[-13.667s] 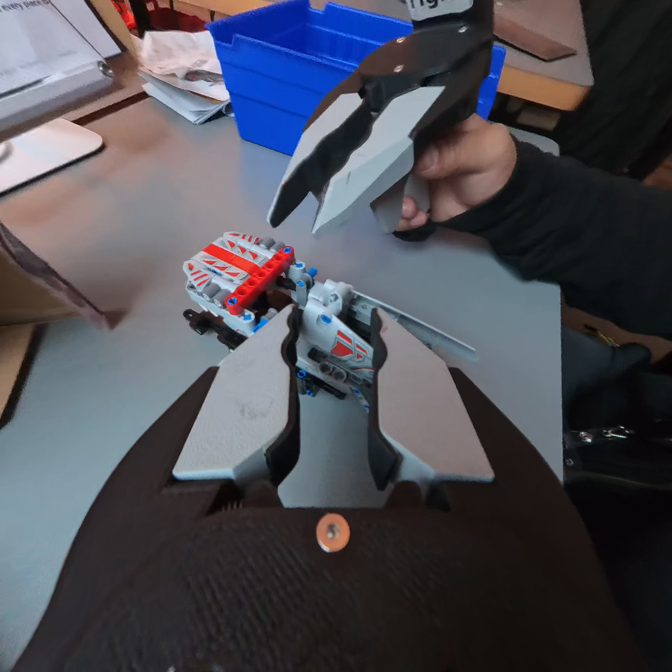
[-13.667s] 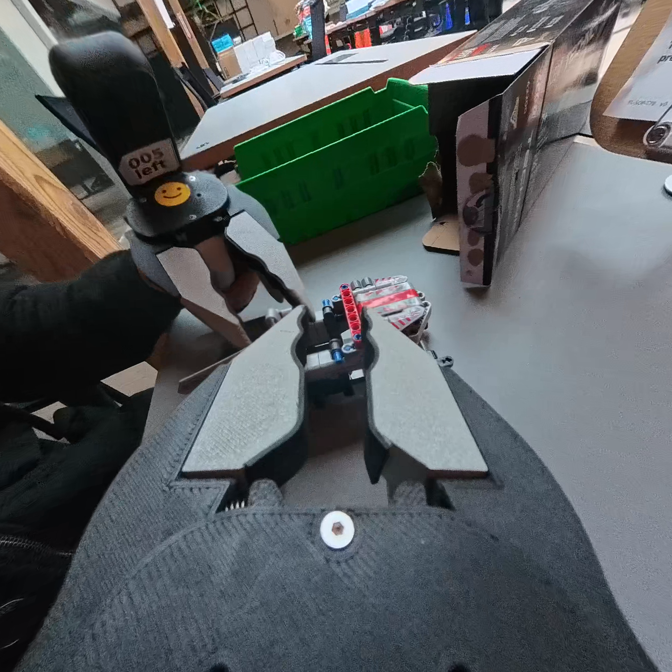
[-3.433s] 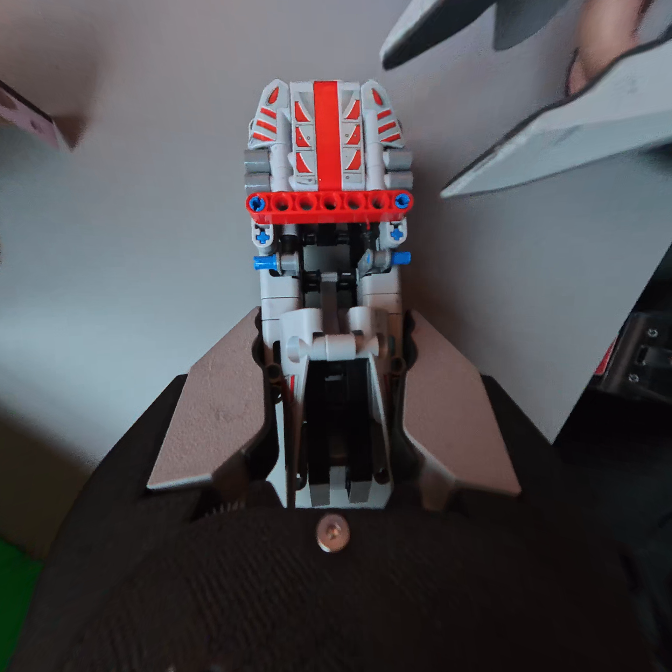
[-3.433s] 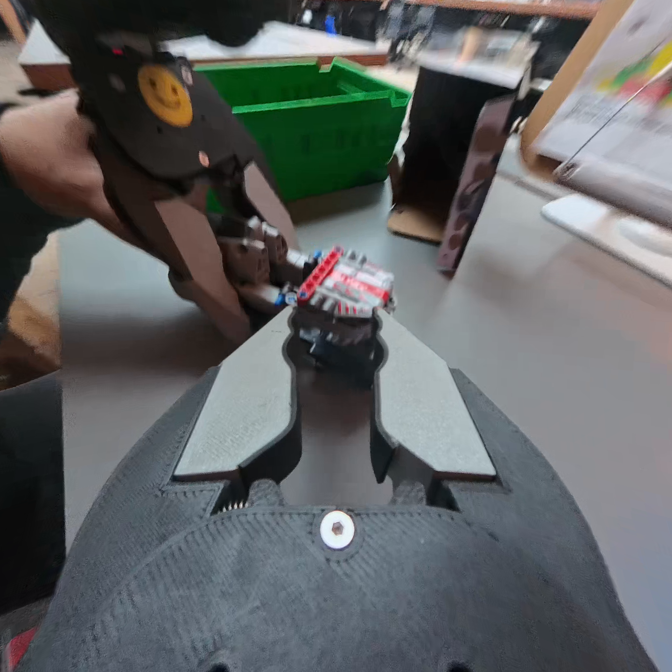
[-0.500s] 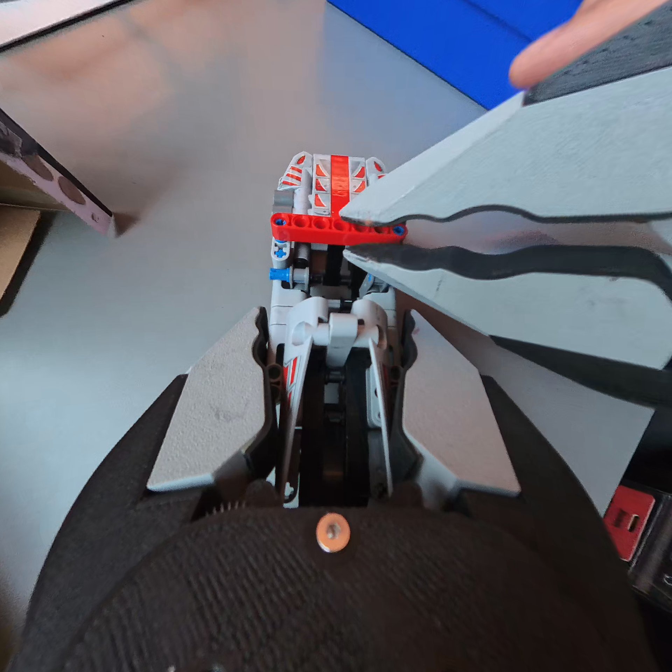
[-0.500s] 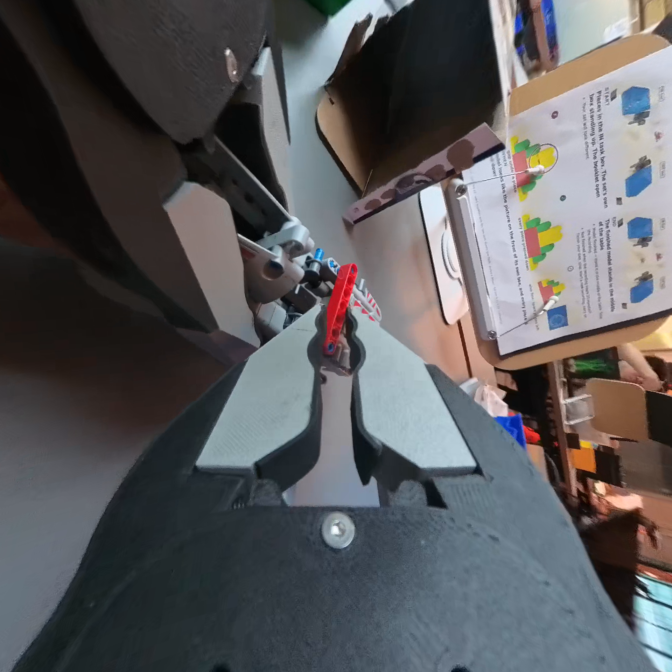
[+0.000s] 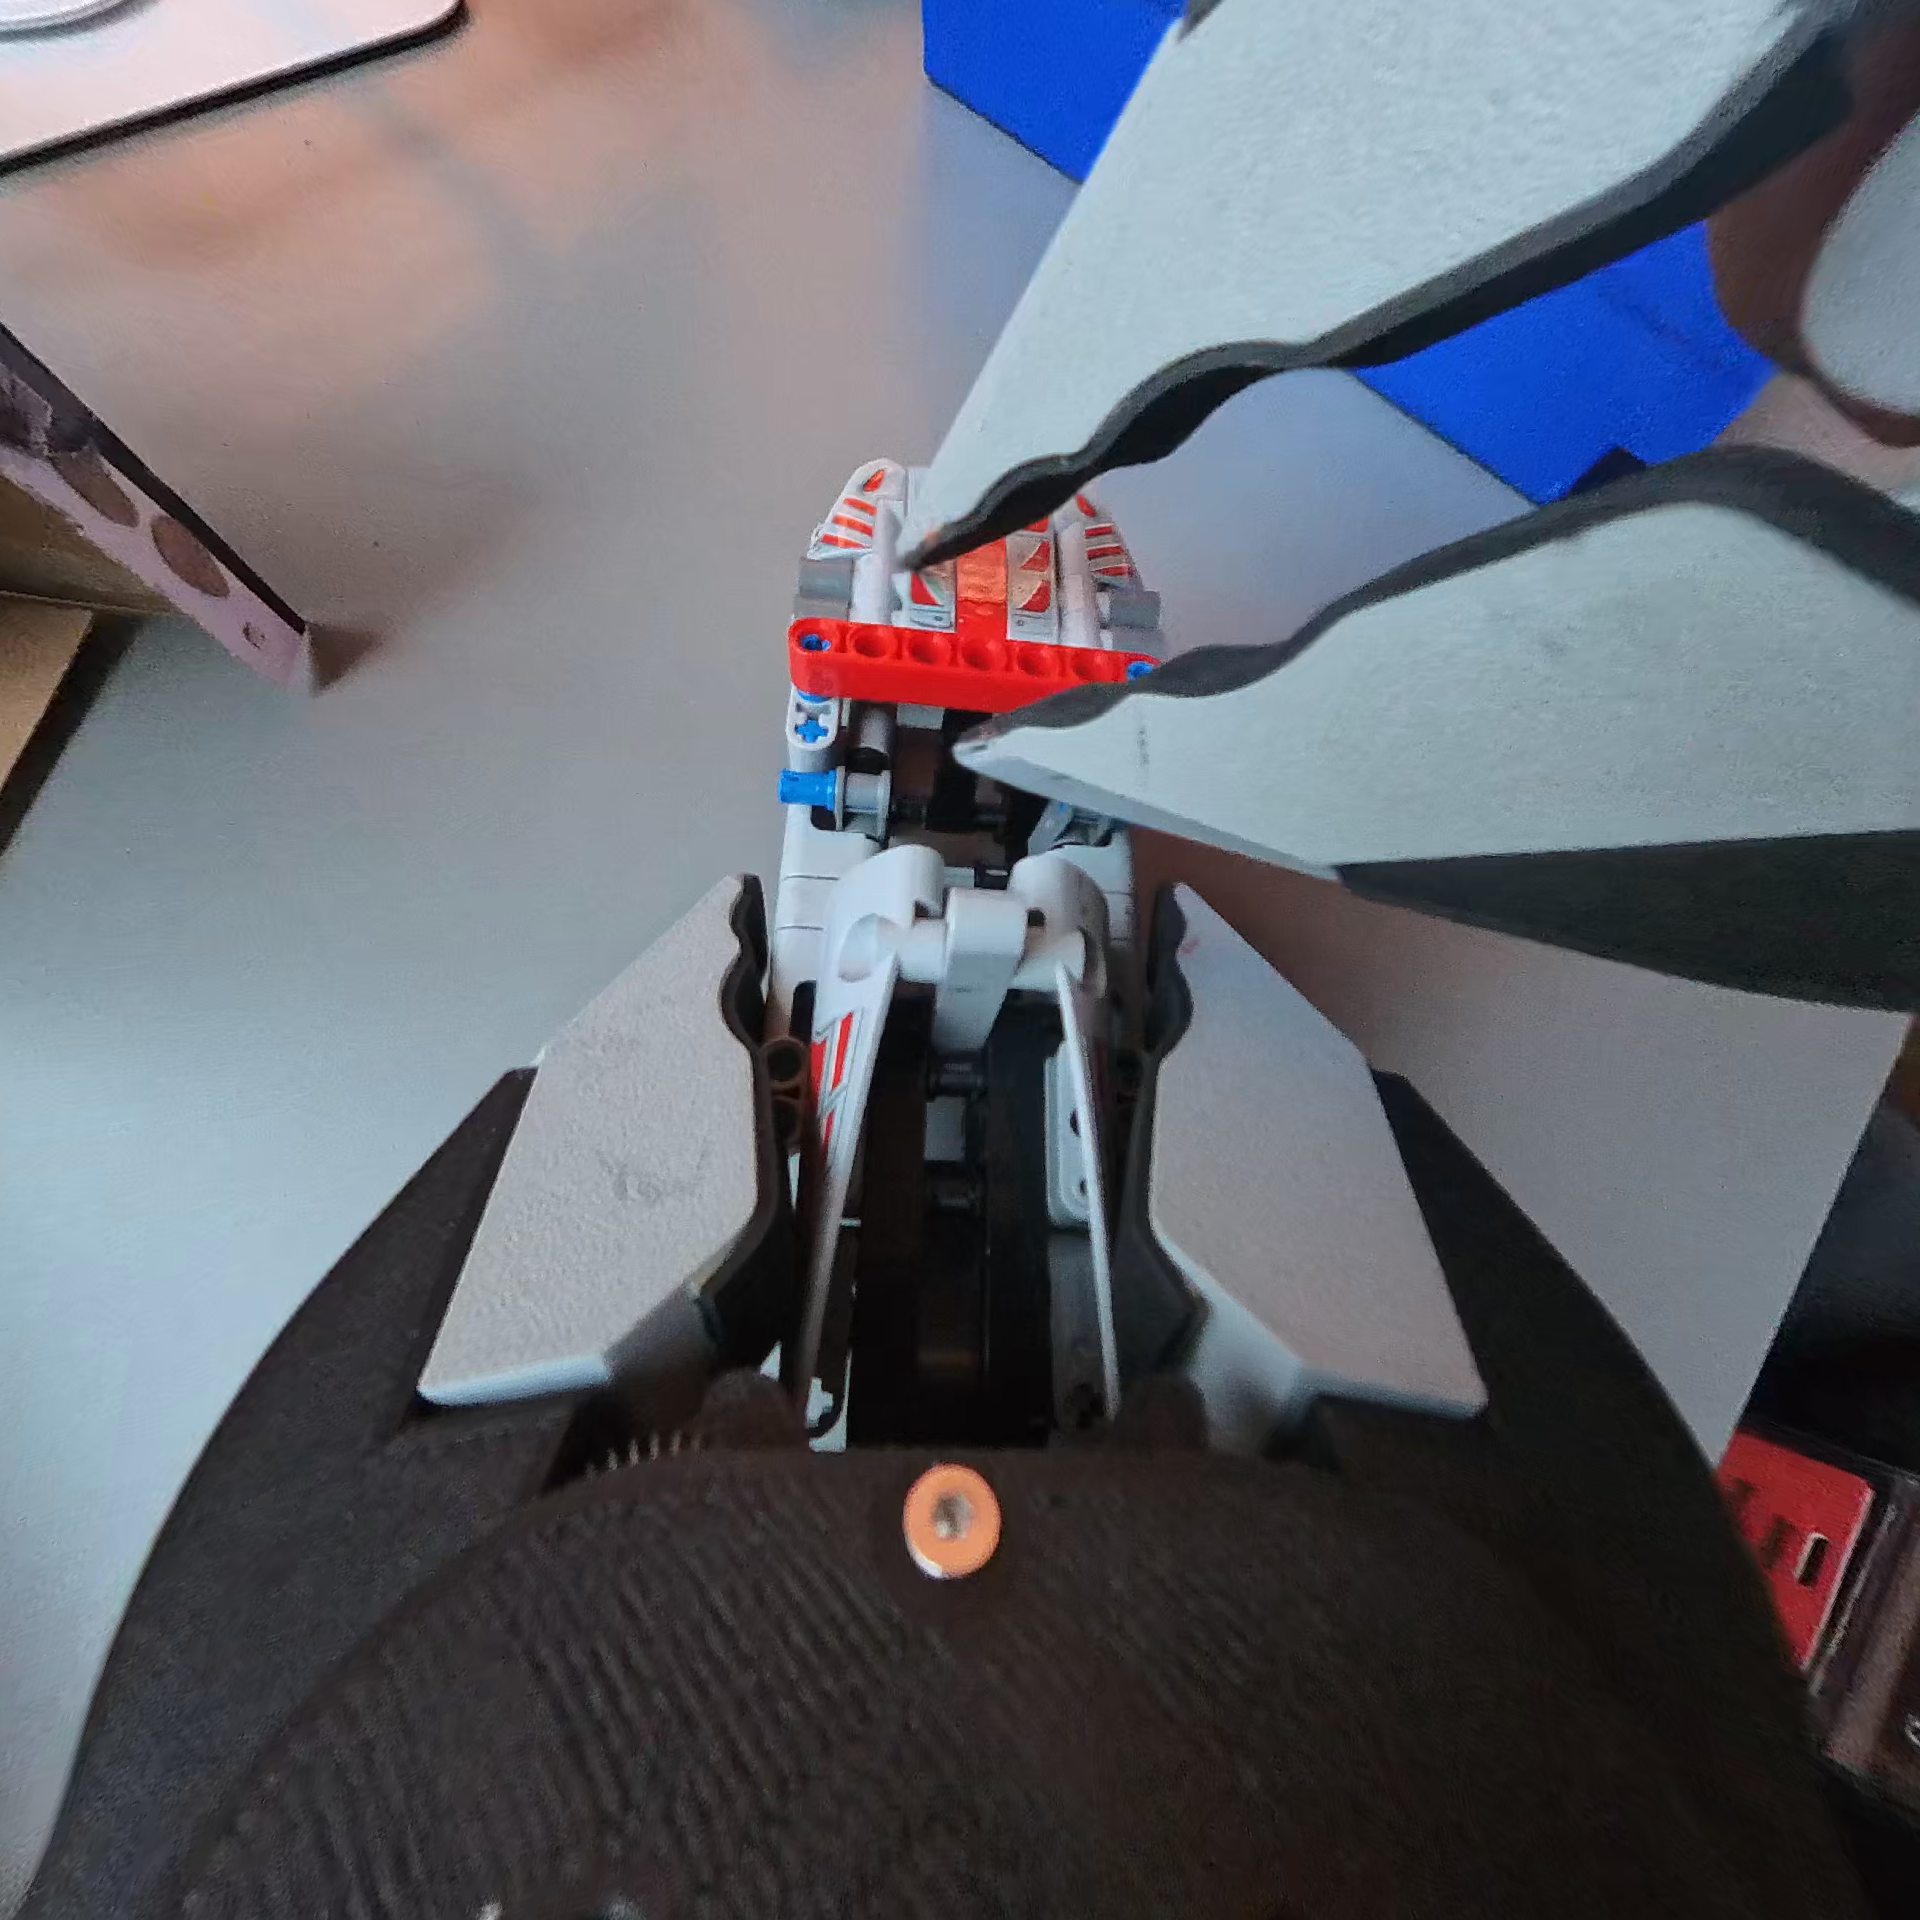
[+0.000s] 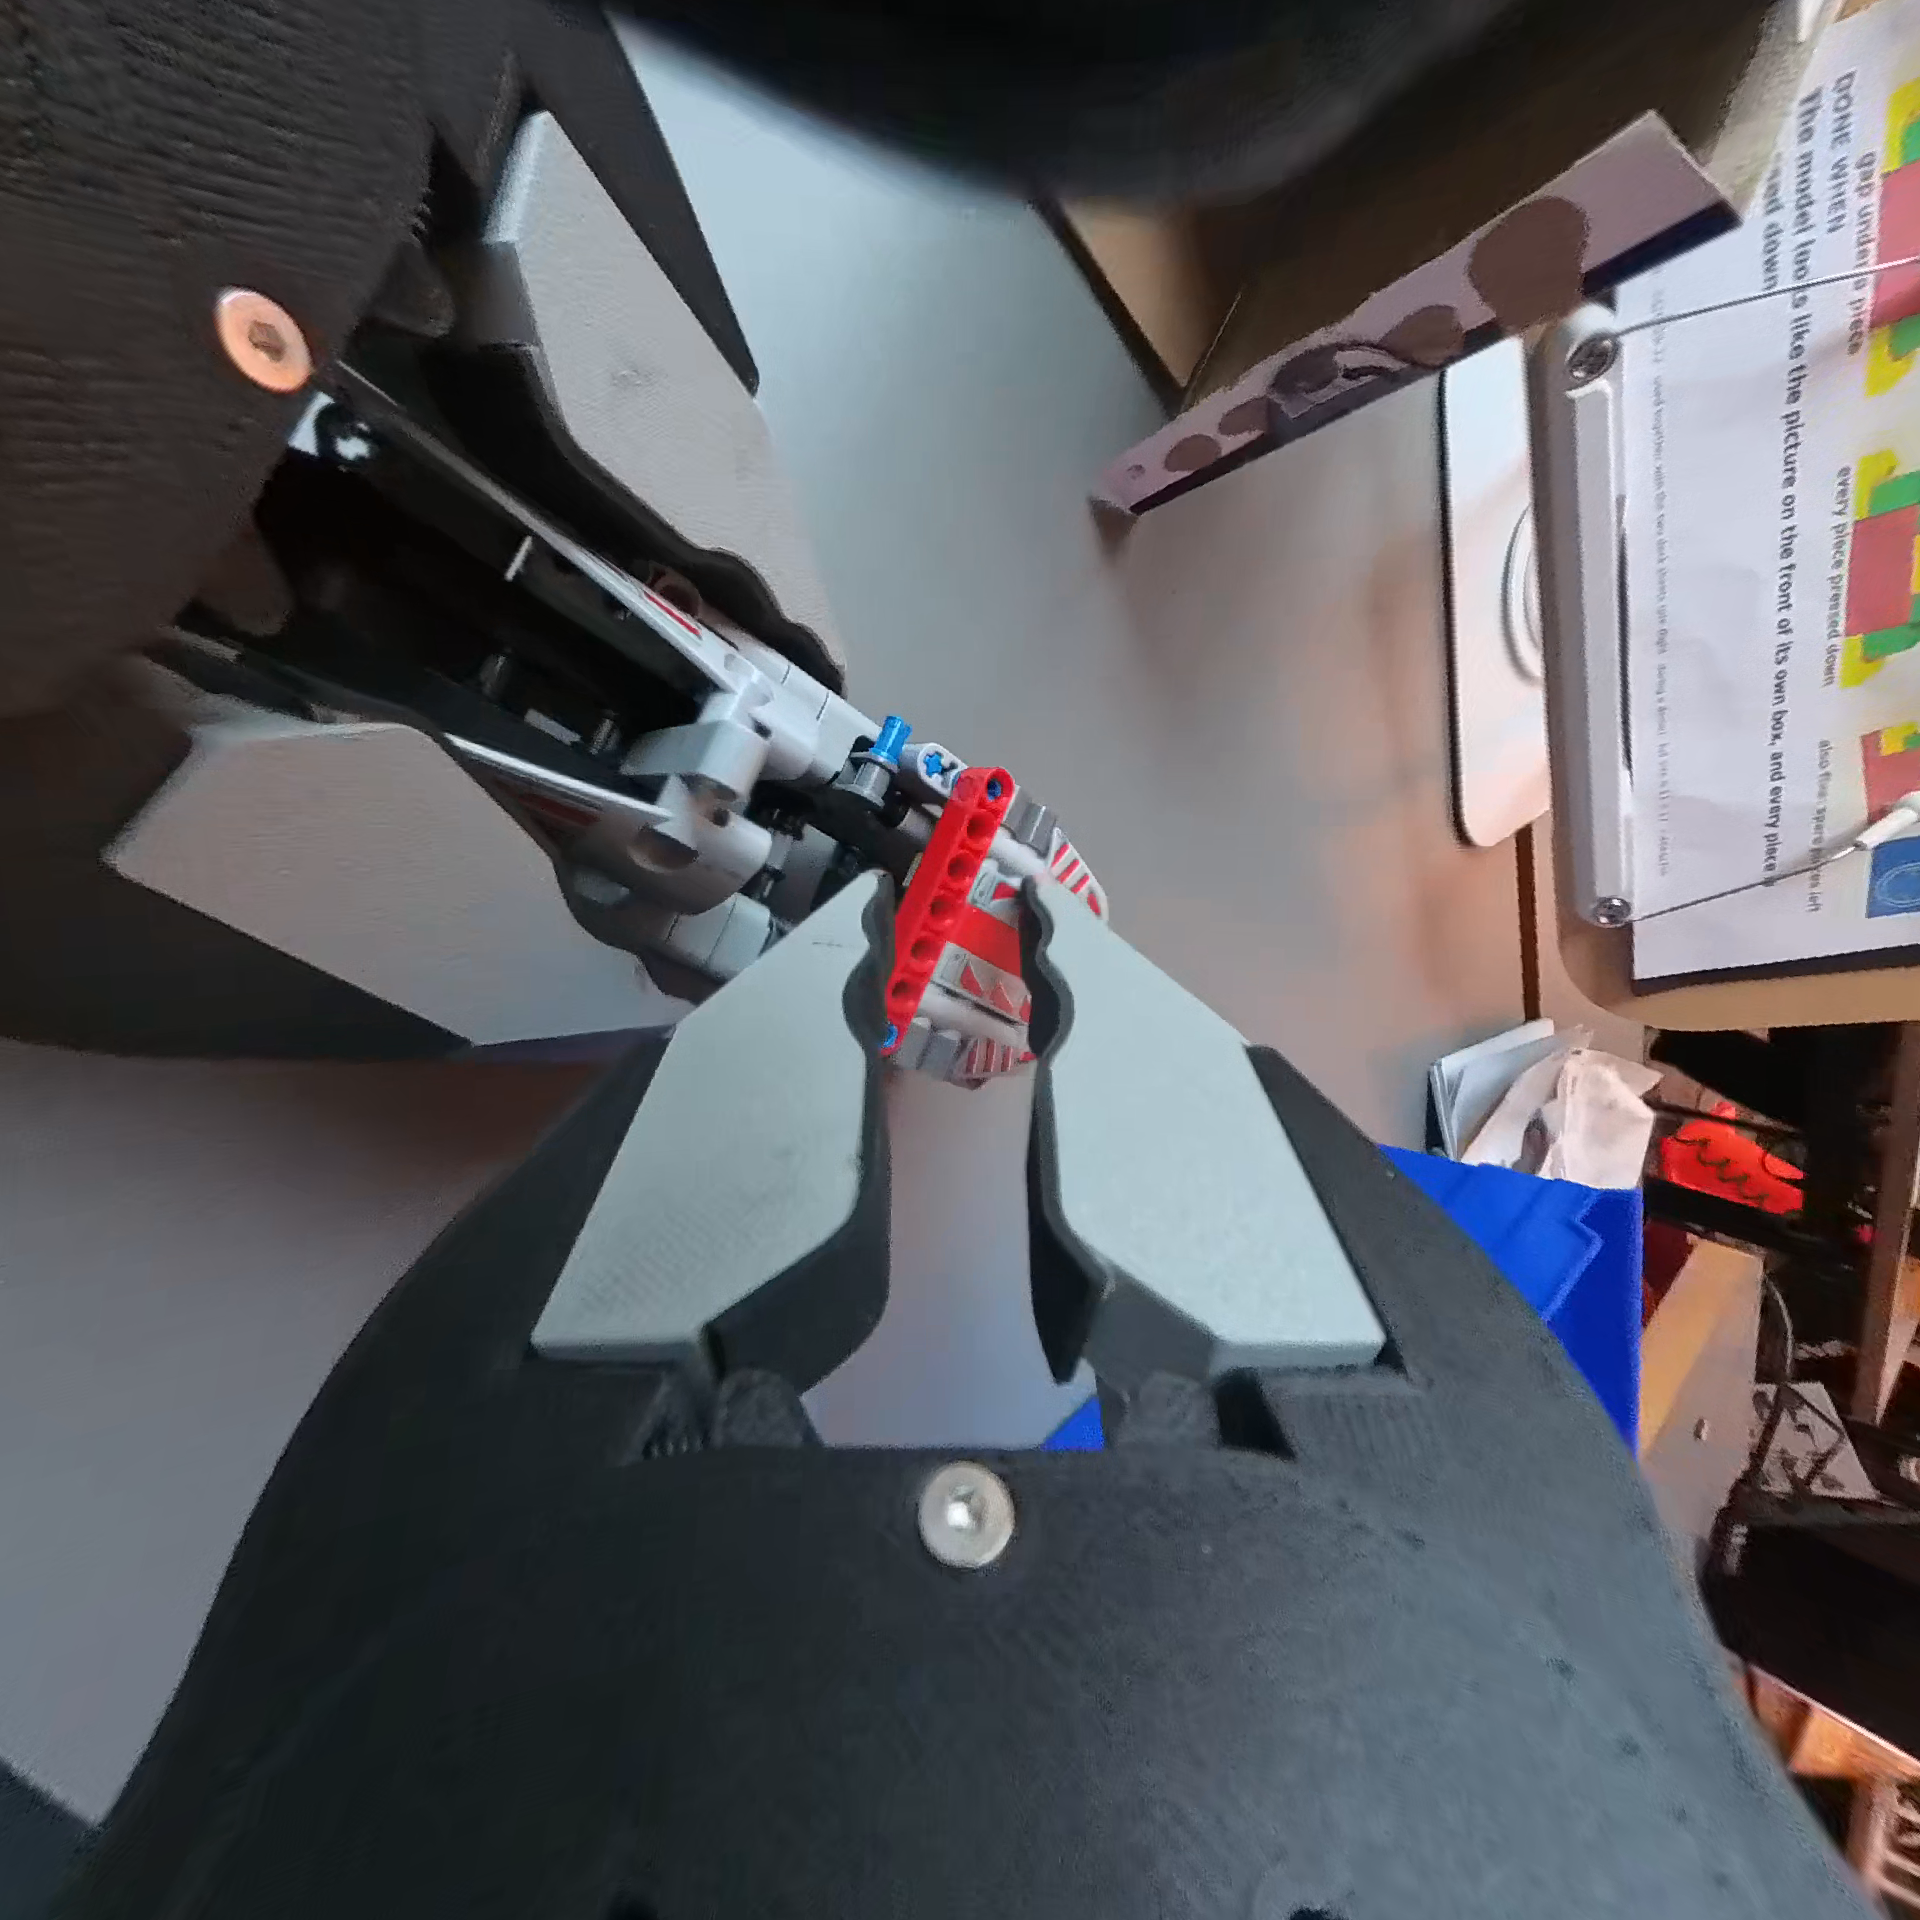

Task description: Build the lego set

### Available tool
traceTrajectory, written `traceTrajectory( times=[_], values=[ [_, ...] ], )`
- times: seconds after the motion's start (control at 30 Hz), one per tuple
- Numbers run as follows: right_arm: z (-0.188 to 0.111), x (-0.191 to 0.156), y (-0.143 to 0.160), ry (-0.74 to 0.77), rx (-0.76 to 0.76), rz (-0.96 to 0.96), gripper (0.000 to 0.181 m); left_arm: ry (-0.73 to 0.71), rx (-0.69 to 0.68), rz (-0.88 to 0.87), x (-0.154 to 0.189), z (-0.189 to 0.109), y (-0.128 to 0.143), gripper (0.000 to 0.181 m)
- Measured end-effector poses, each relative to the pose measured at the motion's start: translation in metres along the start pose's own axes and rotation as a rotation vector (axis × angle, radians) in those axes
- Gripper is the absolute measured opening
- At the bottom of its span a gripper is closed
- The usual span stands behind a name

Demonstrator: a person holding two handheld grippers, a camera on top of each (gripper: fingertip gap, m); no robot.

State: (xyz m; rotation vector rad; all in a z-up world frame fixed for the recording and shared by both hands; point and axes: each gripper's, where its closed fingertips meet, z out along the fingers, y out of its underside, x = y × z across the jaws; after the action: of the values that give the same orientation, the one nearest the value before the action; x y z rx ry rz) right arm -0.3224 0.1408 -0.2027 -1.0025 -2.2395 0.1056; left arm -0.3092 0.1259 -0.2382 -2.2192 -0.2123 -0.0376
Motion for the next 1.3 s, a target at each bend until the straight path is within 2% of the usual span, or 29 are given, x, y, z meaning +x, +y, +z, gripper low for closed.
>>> traceTrajectory(
  times=[0.07,0.1,0.13,0.2,0.3,0.37,0.47,0.57,0.7,0.77,0.87,1.0,1.13,1.3],
  values=[
    [0.0,0.005,0.0,0.012,-0.042,0.012,0.023,0.018,0.004,-0.033,-0.001,0.0,-0.001,0.072],
    [-0.001,0.009,0.0,0.04,-0.058,0.016,0.033,0.026,0.011,-0.046,-0.001,-0.001,-0.001,0.072],
    [-0.001,0.008,0.0,0.049,-0.067,0.014,0.036,0.032,0.024,-0.057,-0.001,-0.001,-0.002,0.073],
    [0.0,0.0,0.0,0.069,-0.053,0.007,0.017,0.036,0.067,-0.072,0.0,-0.001,-0.005,0.073],
    [-0.002,0.0,-0.002,0.244,0.096,-0.035,0.011,0.03,0.125,-0.083,0.004,-0.003,-0.009,0.073],
    [-0.006,-0.001,0.001,0.294,0.133,-0.032,0.009,0.021,0.12,-0.039,0.01,-0.001,-0.008,0.074],
    [-0.007,-0.001,0.006,0.294,0.138,-0.021,0.009,0.064,0.127,-0.033,0.02,0.0,-0.008,0.08],
    [-0.005,0.0,0.006,0.275,0.209,-0.051,0.01,0.102,0.106,0.02,0.032,0.0,-0.003,0.097],
    [-0.002,0.003,0.008,0.111,0.294,0.006,0.017,0.029,0.059,0.143,0.039,0.004,0.004,0.112],
    [0.001,0.006,0.011,0.094,0.289,-0.01,0.02,0.011,0.044,0.16,0.044,0.007,0.006,0.117],
    [0.003,0.01,0.015,0.14,0.27,-0.074,0.021,0.051,0.086,0.034,0.053,0.004,0.001,0.114],
    [0.006,0.016,0.02,0.099,0.245,-0.129,0.025,0.147,0.161,-0.112,0.063,-0.006,-0.004,0.113],
    [0.008,0.027,0.029,0.079,0.205,-0.185,0.023,0.18,0.135,-0.122,0.071,-0.004,-0.001,0.106],
    [0.002,0.025,0.029,0.016,0.227,-0.336,0.019,0.332,0.104,-0.134,0.089,-0.007,0.002,0.088]
  ],
)
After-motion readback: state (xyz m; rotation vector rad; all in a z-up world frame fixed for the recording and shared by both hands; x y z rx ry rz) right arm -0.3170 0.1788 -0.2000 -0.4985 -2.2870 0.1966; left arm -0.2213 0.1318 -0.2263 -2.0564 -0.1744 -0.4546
